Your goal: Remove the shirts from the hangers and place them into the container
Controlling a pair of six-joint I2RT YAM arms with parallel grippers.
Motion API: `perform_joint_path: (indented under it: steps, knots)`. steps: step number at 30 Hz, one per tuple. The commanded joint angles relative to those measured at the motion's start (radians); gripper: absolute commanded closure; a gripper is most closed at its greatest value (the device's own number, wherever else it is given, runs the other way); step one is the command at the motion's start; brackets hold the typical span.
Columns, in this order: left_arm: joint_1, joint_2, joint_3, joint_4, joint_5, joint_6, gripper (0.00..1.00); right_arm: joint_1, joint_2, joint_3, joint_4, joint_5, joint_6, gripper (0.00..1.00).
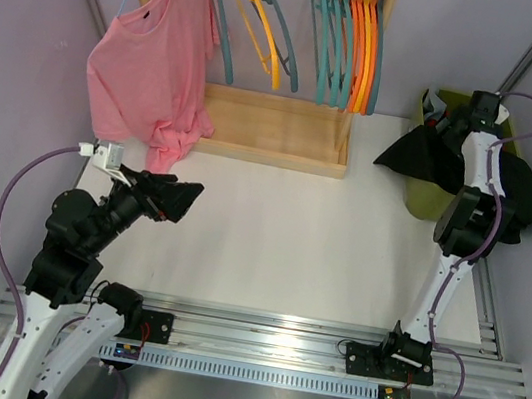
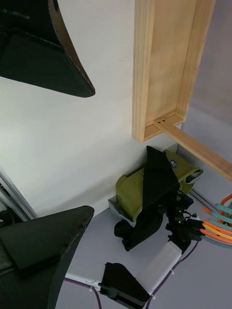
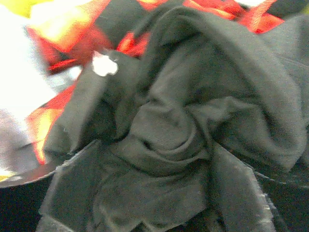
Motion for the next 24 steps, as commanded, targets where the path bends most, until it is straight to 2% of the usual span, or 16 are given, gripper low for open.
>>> perform_joint_path:
  steps: [1,7,10,15,18,19,24]
  knots:
    - [-0.001,0.020,0.010,0.060,0.068,-0.005,0.01,0.015,0.038,0.110,-0.238,-0.082,-0.049,0.01]
    - [-0.001,0.030,0.026,0.048,0.110,0.003,0.01,0.018,-0.144,0.183,-0.131,-0.079,-0.026,0.00]
    - [-0.001,0.013,0.029,0.048,0.107,0.010,0.01,0.030,-0.302,0.109,-0.005,-0.077,-0.036,0.01]
    - [-0.001,-0.016,0.039,0.039,0.107,0.021,0.01,0.060,-0.540,-0.114,0.182,-0.071,-0.060,0.01]
    - [-0.001,-0.025,0.049,0.040,0.117,0.029,0.01,0.070,-0.669,-0.198,0.214,-0.168,-0.071,0.00]
    - [-0.001,-0.029,0.047,0.045,0.117,0.030,0.01,0.087,-0.735,-0.226,0.222,-0.256,-0.082,0.01]
    - [-0.001,-0.045,0.061,0.059,0.130,0.050,0.01,0.122,-0.928,-0.453,0.264,-0.462,-0.076,0.01]
